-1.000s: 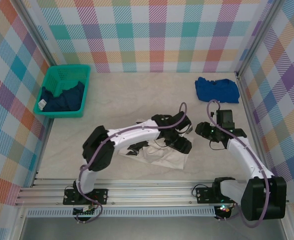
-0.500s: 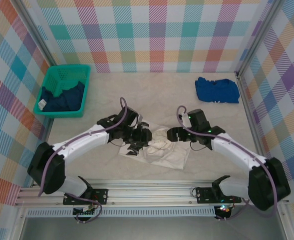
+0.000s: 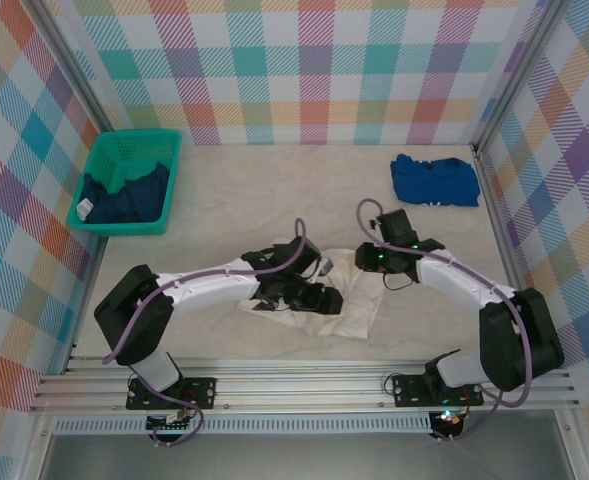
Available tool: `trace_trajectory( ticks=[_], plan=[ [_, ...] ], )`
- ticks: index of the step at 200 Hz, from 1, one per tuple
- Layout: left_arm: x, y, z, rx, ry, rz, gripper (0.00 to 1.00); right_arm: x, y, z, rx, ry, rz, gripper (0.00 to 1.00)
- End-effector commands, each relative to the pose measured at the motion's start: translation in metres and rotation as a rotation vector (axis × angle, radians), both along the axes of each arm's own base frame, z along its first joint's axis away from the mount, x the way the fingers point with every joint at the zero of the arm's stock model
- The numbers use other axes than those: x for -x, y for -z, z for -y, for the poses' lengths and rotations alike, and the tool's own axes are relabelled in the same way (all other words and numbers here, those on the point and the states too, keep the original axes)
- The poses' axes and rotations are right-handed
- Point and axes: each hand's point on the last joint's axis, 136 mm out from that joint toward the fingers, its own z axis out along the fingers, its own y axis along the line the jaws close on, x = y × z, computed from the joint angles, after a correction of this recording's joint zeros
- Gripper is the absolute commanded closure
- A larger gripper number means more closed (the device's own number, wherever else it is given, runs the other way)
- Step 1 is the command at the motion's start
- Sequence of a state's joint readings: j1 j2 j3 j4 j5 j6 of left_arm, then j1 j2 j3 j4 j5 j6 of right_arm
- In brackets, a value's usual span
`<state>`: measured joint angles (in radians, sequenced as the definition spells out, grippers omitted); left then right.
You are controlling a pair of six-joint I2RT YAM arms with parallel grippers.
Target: Fold the inside-out t-shirt
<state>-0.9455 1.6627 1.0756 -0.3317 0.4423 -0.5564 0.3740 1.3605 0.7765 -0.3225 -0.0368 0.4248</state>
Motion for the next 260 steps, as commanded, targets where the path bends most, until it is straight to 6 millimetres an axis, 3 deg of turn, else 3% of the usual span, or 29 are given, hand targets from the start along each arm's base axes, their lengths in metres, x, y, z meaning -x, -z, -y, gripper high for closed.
trace_trajectory(
  ticks=[1, 38, 57, 78, 98, 129, 150, 170, 192, 223, 238, 260],
  plan=[
    [0.006, -0.009, 0.029, 0.046, 0.111, 0.065, 0.30, 0.023, 0.017, 0.025, -0.045, 0.143, -0.116, 0.70],
    [0.018, -0.021, 0.068, 0.106, 0.218, 0.108, 0.29, 0.027, 0.016, 0.045, -0.098, 0.220, -0.152, 0.59],
    [0.012, -0.031, 0.064, 0.094, 0.214, 0.174, 0.29, 0.028, -0.002, 0.039, -0.123, 0.157, -0.087, 0.54],
    [-0.009, -0.037, 0.030, 0.033, 0.125, 0.254, 0.29, 0.038, -0.020, 0.015, -0.235, 0.039, -0.008, 0.43],
    [-0.037, -0.034, -0.019, -0.020, -0.034, 0.259, 0.29, 0.044, -0.028, -0.012, -0.279, -0.068, 0.032, 0.37],
    [-0.069, -0.016, -0.099, -0.101, -0.322, 0.185, 0.29, 0.036, -0.024, -0.040, -0.172, -0.158, 0.051, 0.32],
    [-0.073, -0.005, -0.124, -0.122, -0.404, 0.145, 0.29, 0.022, -0.013, -0.050, -0.099, -0.172, 0.029, 0.32],
    [-0.071, -0.008, -0.121, -0.105, -0.394, 0.135, 0.29, 0.015, 0.000, -0.052, -0.008, -0.172, -0.009, 0.40],
    [-0.067, -0.008, -0.117, -0.091, -0.370, 0.121, 0.29, 0.012, 0.003, -0.040, 0.067, -0.132, -0.012, 0.67],
    [-0.056, -0.012, -0.104, -0.064, -0.265, 0.139, 0.29, 0.016, -0.005, -0.005, 0.151, -0.057, -0.001, 0.94],
    [-0.048, -0.017, -0.089, -0.033, -0.195, 0.154, 0.29, 0.021, -0.002, 0.017, 0.162, -0.008, -0.036, 0.99],
    [-0.035, -0.026, -0.060, 0.030, -0.087, 0.177, 0.29, 0.024, 0.001, 0.041, 0.140, 0.055, -0.066, 0.97]
  ],
)
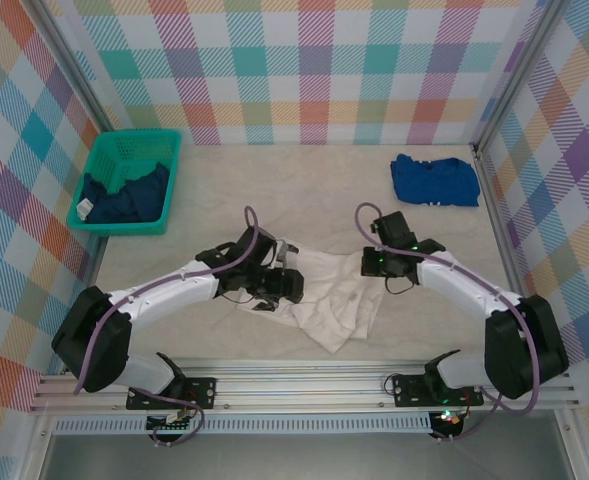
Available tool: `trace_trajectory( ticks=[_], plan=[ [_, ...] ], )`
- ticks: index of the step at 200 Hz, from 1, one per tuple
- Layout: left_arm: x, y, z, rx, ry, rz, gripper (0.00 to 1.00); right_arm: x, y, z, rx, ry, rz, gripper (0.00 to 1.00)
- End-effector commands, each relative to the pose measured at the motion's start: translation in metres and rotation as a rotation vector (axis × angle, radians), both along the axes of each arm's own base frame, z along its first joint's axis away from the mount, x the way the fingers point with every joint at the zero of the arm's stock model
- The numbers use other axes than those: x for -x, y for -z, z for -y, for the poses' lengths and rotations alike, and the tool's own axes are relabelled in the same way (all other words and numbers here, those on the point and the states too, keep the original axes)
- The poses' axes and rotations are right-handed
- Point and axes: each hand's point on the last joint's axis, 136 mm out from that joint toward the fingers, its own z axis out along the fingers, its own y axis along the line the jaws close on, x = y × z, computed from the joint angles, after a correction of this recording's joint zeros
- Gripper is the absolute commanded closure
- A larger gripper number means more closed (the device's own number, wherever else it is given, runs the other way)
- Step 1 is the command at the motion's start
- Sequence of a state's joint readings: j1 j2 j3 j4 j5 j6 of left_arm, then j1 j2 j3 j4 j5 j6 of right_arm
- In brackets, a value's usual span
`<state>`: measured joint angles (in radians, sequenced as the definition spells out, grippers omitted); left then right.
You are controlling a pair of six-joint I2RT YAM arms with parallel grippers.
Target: Fold the inside-out t-shirt
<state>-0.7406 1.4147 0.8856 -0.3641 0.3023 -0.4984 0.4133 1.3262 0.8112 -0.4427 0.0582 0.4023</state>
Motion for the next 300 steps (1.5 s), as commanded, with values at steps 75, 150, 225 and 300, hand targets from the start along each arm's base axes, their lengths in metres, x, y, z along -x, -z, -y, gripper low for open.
trace_trajectory(
  ticks=[75, 150, 225, 300],
  plan=[
    [0.067, -0.036, 0.125, 0.161, 0.490, 0.129, 0.29, 0.008, 0.018, 0.053, -0.105, 0.155, -0.200, 0.63],
    [0.086, 0.020, 0.134, -0.245, 0.653, 0.339, 0.33, 0.039, 0.013, 0.047, -0.207, 0.163, -0.238, 0.52],
    [0.079, 0.060, 0.152, -0.476, 0.649, 0.447, 0.57, 0.028, 0.010, 0.057, -0.277, 0.196, -0.221, 0.52],
    [0.080, 0.056, 0.162, -0.435, 0.646, 0.448, 0.81, 0.029, 0.013, 0.055, -0.291, 0.186, -0.225, 0.52]
  ],
)
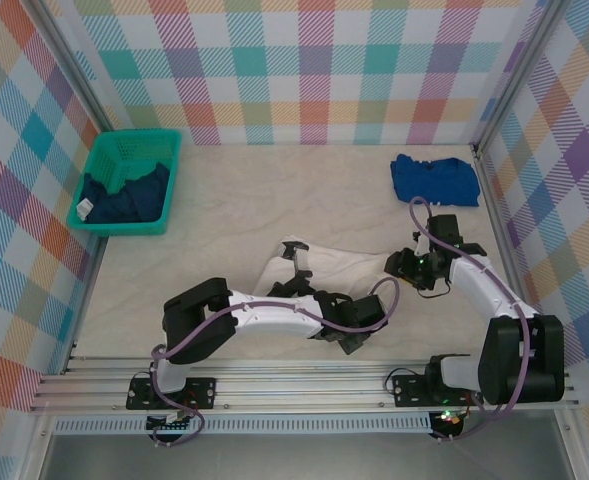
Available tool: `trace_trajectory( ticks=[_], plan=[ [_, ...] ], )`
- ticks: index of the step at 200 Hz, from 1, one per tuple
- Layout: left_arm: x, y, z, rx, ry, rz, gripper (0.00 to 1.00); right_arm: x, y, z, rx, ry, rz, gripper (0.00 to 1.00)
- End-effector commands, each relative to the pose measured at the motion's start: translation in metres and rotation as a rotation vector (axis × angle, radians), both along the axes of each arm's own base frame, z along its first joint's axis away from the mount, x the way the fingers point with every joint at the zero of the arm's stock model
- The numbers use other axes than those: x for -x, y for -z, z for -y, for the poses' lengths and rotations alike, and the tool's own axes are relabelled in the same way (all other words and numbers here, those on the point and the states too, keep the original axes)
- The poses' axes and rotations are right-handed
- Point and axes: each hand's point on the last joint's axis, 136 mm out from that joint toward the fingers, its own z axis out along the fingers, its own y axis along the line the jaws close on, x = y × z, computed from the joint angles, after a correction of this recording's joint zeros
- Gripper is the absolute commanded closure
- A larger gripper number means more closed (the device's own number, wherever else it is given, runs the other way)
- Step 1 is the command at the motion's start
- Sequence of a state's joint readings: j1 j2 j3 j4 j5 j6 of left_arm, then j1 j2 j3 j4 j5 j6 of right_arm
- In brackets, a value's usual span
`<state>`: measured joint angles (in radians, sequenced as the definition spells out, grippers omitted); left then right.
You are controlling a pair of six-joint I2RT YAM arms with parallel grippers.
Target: Fold the inside-out t-shirt
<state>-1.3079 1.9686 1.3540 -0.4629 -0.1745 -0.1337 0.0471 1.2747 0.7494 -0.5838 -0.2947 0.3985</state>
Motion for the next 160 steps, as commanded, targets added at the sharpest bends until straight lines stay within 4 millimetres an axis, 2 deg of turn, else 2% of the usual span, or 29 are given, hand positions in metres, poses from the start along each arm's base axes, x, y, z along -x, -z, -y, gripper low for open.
trace_trajectory(
  ticks=[1, 34, 59, 74, 95, 160],
  plan=[
    [0.000, -0.008, 0.008, 0.015, 0.006, 0.011, 0.80, 0.003, 0.003, -0.002, -0.020, -0.017, -0.004, 0.52],
    [0.006, -0.005, 0.010, 0.024, 0.028, -0.015, 0.58, 0.005, 0.005, -0.002, -0.027, -0.017, -0.003, 0.52],
    [0.004, 0.004, 0.011, -0.007, 0.027, -0.003, 0.54, 0.006, 0.006, -0.004, -0.039, -0.018, -0.006, 0.52],
    [0.001, 0.007, 0.011, -0.023, 0.025, 0.012, 0.59, 0.007, 0.006, -0.004, -0.039, -0.018, -0.006, 0.52],
    [-0.002, 0.007, 0.013, -0.022, 0.019, 0.024, 0.70, 0.008, 0.006, -0.005, -0.041, -0.021, -0.008, 0.52],
    [0.002, -0.017, 0.018, 0.035, 0.032, 0.012, 0.86, 0.008, 0.009, -0.007, -0.055, -0.023, -0.013, 0.52]
  ],
)
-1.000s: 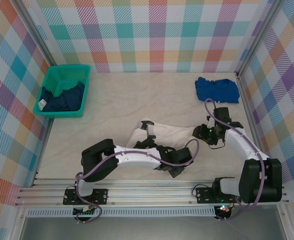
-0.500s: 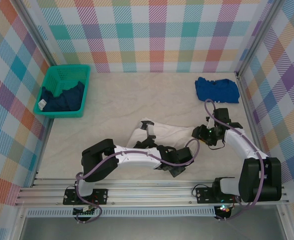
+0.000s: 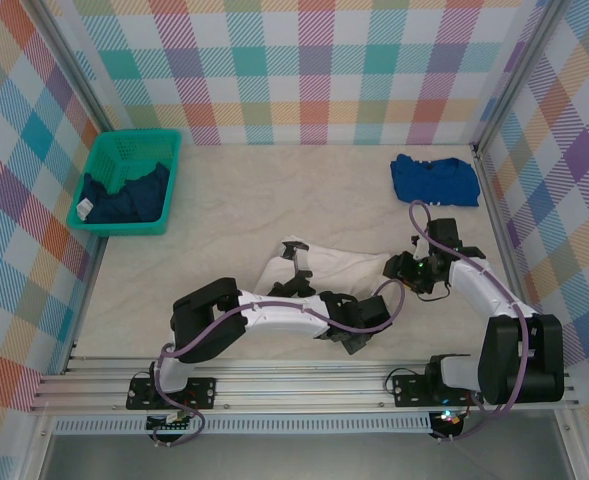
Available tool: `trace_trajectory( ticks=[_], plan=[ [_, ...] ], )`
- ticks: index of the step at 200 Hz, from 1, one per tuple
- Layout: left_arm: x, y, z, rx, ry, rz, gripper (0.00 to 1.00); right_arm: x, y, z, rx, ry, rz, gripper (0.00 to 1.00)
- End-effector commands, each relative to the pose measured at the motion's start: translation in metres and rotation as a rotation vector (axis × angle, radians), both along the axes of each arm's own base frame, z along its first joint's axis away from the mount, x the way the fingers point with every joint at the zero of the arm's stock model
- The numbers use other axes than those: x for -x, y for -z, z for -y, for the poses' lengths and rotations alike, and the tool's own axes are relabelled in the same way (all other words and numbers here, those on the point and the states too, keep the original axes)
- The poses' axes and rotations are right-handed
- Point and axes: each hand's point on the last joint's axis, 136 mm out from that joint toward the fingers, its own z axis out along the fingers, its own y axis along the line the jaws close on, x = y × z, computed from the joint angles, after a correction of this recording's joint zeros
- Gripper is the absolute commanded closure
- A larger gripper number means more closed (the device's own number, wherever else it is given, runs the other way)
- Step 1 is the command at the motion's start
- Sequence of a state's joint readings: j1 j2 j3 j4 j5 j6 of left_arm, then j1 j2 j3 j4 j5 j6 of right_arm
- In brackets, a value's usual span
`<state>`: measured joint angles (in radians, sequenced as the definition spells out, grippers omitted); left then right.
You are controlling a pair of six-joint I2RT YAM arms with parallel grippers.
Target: Fold the inside-out t-shirt
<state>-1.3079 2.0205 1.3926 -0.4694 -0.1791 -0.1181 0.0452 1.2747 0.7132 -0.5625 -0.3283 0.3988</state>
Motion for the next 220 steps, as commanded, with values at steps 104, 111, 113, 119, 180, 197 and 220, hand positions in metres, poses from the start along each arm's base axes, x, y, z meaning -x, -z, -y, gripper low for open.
trace_trajectory(
  ticks=[104, 111, 113, 119, 180, 197, 220],
  plan=[
    [0.000, -0.072, 0.032, 0.169, 0.022, 0.013, 0.96, 0.002, 0.004, 0.000, -0.012, -0.012, -0.002, 0.52],
    [-0.002, -0.073, 0.036, 0.180, 0.016, 0.015, 0.96, 0.001, 0.003, 0.000, -0.010, -0.010, -0.001, 0.52],
    [-0.002, -0.073, 0.037, 0.182, 0.014, 0.014, 0.96, 0.001, 0.003, 0.000, -0.009, -0.010, -0.002, 0.52],
    [-0.005, -0.074, 0.040, 0.194, 0.006, 0.014, 0.97, 0.001, 0.003, 0.001, -0.004, -0.009, -0.003, 0.52],
    [-0.005, -0.047, 0.070, 0.240, -0.011, -0.039, 0.82, -0.003, -0.004, 0.025, 0.030, 0.087, -0.005, 0.52],
    [-0.006, -0.046, 0.066, 0.231, -0.006, -0.029, 0.65, -0.002, -0.006, 0.032, 0.051, 0.116, 0.004, 0.52],
    [-0.006, -0.069, 0.061, 0.260, 0.017, -0.014, 0.51, 0.001, -0.014, 0.037, 0.085, 0.131, 0.028, 0.53]
  ],
)
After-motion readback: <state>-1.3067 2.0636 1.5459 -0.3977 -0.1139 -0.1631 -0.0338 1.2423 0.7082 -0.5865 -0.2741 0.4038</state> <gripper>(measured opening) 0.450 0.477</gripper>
